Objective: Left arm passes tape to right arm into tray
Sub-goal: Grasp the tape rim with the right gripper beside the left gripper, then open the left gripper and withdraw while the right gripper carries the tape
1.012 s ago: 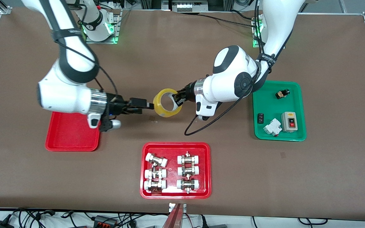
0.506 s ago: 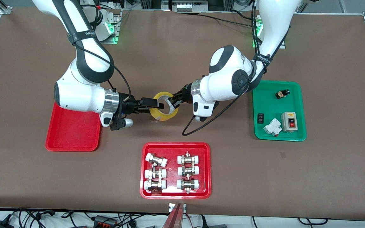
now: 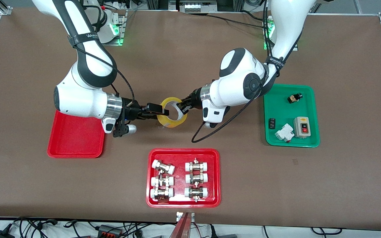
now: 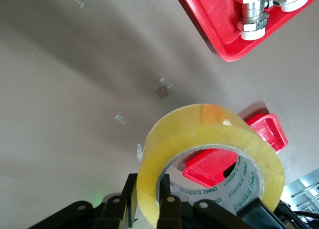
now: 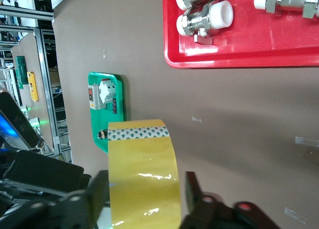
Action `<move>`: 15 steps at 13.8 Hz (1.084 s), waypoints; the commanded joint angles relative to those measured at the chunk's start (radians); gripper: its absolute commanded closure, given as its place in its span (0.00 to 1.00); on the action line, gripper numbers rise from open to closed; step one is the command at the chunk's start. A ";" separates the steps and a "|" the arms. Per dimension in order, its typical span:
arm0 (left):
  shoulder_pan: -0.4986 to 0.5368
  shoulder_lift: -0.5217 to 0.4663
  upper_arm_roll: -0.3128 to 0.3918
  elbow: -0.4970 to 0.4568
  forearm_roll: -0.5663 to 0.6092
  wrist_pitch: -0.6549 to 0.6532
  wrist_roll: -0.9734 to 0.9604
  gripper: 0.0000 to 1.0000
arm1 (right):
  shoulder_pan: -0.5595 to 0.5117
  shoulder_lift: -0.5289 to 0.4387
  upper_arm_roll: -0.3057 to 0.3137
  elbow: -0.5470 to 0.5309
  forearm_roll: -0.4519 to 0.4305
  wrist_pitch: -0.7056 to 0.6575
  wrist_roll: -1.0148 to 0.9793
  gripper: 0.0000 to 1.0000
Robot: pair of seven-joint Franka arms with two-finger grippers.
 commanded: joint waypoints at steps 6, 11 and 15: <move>0.002 0.012 0.005 0.032 0.001 -0.003 0.002 0.20 | -0.005 -0.013 0.001 0.014 0.013 0.005 -0.008 1.00; 0.069 -0.045 0.021 0.032 0.027 -0.006 0.001 0.00 | -0.005 -0.016 -0.002 0.018 0.012 0.004 -0.008 1.00; 0.160 -0.106 0.006 0.030 0.176 -0.060 0.062 0.00 | -0.104 -0.019 -0.013 0.024 -0.001 -0.054 -0.012 1.00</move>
